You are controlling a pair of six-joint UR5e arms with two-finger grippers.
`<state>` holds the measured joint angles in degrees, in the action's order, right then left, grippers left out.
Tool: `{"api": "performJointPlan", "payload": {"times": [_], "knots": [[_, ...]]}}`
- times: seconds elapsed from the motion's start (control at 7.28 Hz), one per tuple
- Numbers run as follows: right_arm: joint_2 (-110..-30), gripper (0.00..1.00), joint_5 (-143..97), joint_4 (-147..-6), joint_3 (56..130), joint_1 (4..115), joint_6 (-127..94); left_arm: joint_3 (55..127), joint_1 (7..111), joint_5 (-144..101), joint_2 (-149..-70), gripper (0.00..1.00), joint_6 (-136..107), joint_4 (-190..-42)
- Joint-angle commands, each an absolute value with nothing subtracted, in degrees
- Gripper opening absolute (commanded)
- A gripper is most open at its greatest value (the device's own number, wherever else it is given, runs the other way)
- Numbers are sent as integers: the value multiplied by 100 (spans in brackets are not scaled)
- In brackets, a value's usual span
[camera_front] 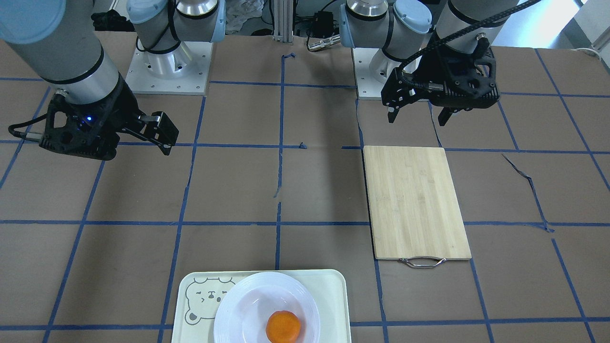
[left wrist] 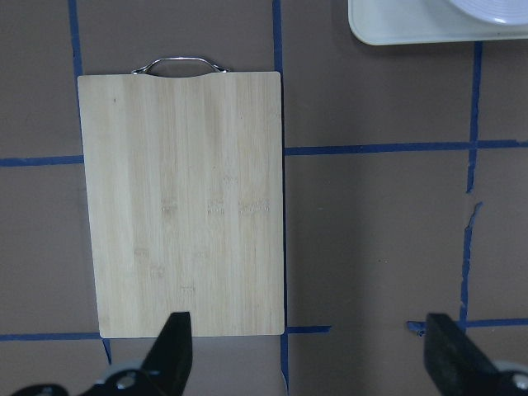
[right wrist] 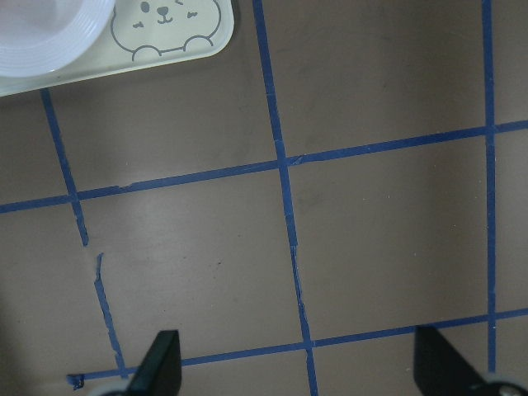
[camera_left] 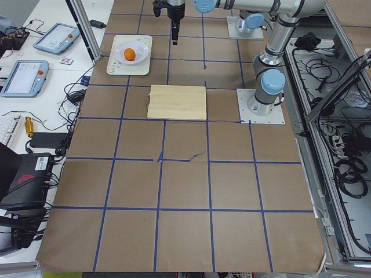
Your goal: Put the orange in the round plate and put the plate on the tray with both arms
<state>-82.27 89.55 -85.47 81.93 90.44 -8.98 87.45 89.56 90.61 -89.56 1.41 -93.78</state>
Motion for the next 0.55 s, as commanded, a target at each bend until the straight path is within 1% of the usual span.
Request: {"api": "performJointPlan", "payload": {"times": [0.0, 0.41], "knots": [[-8490, 100, 8965, -8552, 8279, 9062, -914, 8745, 8956, 9062, -8956, 100, 141, -9378], [-8613, 100, 8973, -8552, 8306, 9062, -923, 8745, 8956, 9062, -8956, 100, 141, -9378]]}}
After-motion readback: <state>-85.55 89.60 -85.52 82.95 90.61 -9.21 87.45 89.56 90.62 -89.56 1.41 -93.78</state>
